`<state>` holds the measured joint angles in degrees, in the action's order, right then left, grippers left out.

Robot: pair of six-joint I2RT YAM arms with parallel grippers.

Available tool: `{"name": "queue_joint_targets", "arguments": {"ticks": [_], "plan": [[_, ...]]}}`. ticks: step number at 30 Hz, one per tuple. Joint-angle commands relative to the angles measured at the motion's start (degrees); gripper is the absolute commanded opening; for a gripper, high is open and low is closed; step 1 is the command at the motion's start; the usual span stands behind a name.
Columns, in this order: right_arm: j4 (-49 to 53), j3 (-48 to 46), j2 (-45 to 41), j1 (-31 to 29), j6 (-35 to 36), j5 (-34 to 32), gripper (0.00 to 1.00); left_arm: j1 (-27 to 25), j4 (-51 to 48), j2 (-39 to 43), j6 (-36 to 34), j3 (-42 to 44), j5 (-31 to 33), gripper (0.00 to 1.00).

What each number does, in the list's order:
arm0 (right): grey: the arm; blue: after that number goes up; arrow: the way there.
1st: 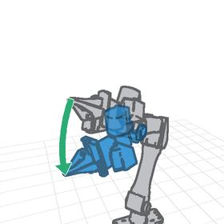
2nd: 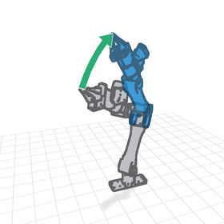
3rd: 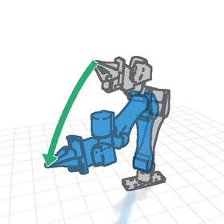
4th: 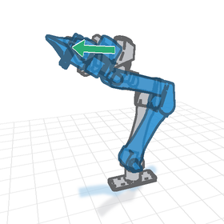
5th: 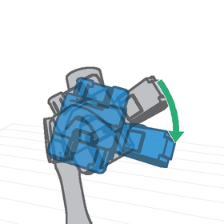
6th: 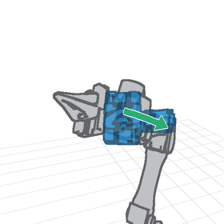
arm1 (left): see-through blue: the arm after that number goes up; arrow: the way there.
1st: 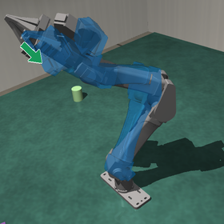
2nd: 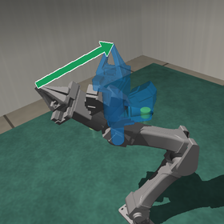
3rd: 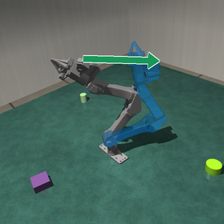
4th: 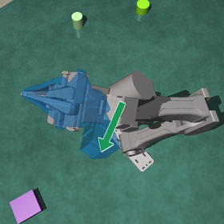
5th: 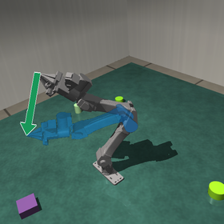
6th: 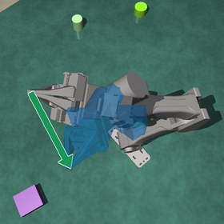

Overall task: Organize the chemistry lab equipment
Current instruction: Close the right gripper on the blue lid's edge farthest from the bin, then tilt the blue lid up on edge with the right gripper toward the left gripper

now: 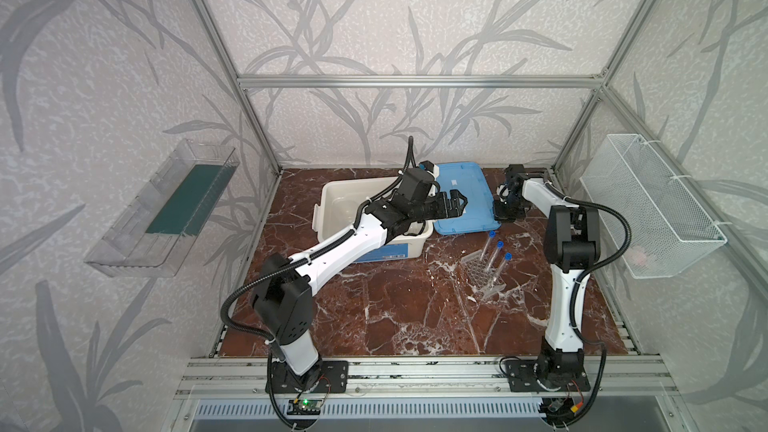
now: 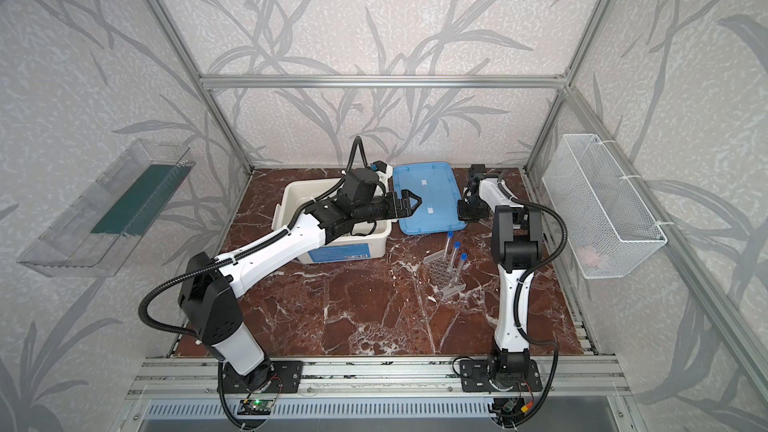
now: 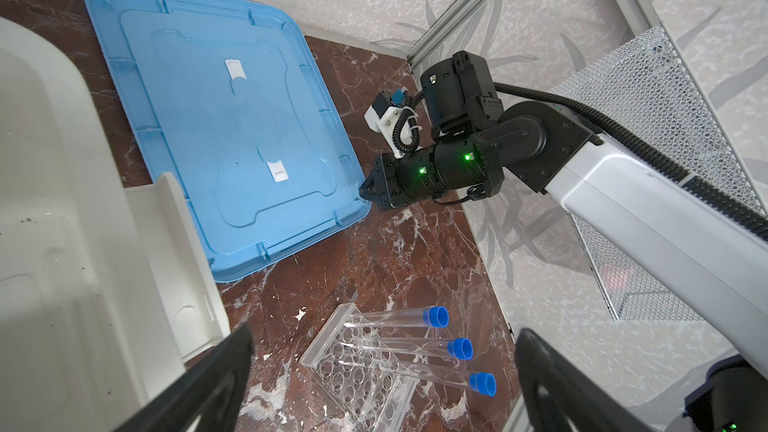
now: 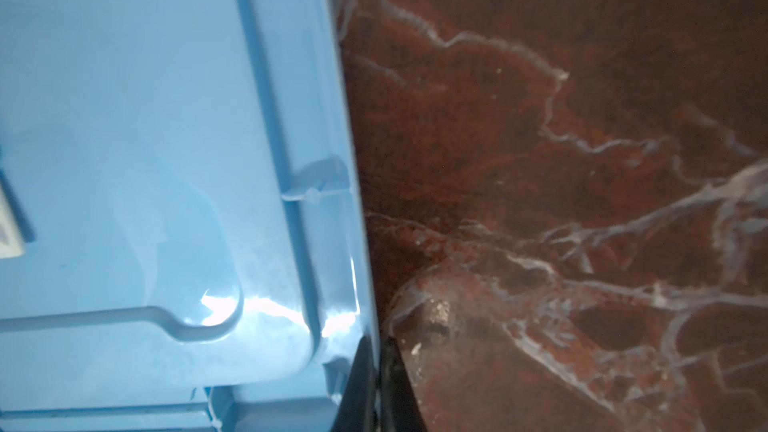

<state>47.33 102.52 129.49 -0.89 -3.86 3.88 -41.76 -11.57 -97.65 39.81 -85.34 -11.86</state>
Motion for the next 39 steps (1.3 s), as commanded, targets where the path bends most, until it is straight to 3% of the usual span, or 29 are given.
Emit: {"name": "queue_joint_targets", "arguments": {"ticks": [1, 10, 31, 39], "plan": [[1.6, -3.4, -1.4, 0.0, -0.2, -0.6, 0.0, 0.5, -1.8, 2.8, -2.1, -1.1, 3.0, 0.99], [-2.2, -10.1, -13.4, 2.0, -3.7, 1.3, 0.0, 1.0, -1.4, 4.7, -2.1, 1.2, 3.6, 0.99], [-5.2, -15.7, -31.3, 4.8, -8.2, 6.5, 0.0, 1.1, 0.4, 3.1, 0.2, 1.8, 2.6, 0.98], [-3.7, -15.5, -39.4, 4.8, -9.7, 9.2, 0.0, 1.1, 11.2, 8.4, 0.8, 7.5, -1.5, 0.99]]}}
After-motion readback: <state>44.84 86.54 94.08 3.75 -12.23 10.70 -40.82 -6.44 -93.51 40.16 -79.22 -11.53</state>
